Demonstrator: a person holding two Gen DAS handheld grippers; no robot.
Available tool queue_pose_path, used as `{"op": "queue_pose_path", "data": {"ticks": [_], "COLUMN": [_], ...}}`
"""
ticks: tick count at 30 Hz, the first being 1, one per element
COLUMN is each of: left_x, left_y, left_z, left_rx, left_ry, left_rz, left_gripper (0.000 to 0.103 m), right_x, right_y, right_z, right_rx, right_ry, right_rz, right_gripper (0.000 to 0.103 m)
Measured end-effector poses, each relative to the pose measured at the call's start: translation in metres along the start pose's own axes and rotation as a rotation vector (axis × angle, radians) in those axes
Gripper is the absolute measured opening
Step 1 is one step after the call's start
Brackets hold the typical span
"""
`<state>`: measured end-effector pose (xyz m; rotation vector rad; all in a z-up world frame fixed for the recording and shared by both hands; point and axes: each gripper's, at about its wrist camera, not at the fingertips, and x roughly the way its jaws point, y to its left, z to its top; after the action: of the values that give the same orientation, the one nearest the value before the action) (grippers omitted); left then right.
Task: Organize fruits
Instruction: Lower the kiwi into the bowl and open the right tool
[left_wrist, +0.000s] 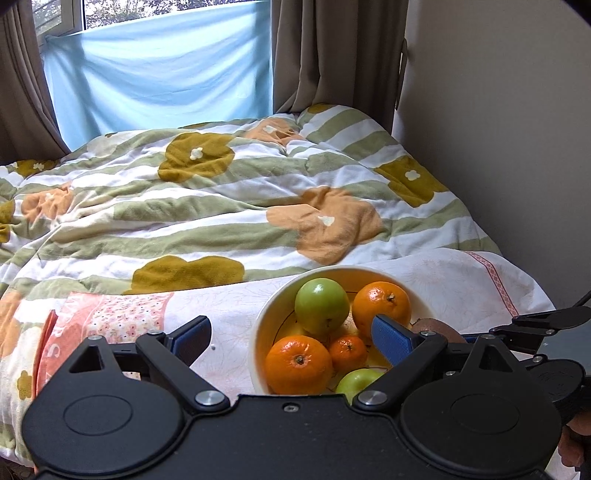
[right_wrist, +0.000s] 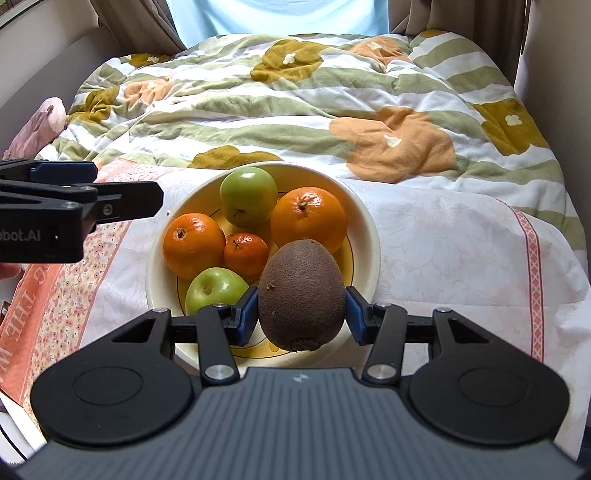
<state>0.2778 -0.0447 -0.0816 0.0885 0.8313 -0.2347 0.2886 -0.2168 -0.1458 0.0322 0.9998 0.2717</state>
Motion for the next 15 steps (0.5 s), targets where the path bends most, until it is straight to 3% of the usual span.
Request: {"op": "queue_pose_path", "data": {"ticks": [6,8,9,10,15], "left_x": [-0.003,-0.004,-0.004,-0.004,-0.006], "left_y": [0.007,0.007,0.007,0.008,0.008], "left_z": [-0.006,-0.009,-0.009,-0.01,-0.012], "left_rx": [-0.022,-0.024,-0.026,-0.03,-0.045], "left_ry": [0.004,0.004,0.006,0.007,0.009], "left_rz": [0.026,0.034,0.037,0.04,0.047], "left_gripper": [0.096,0.096,0.096,0.096,0.096], "right_x": [0.011,0.008,0.006,0.005,-0.002], "right_y": [0.003,0.003,0.004,0.004,0.002], "right_z": [0.001,0.002,0.002,0.002,-0.003], "right_rx": [-0.023,-0.027,-0.031,-0.035,-0.034], "right_ry": [0.02,-0.009,-0.017,-0.026,-0.052], "right_rz": [0.018,0.023,0.028,0.03,0.033], "right_gripper": [0.065,0.075,0.096,0.103,0.103]}}
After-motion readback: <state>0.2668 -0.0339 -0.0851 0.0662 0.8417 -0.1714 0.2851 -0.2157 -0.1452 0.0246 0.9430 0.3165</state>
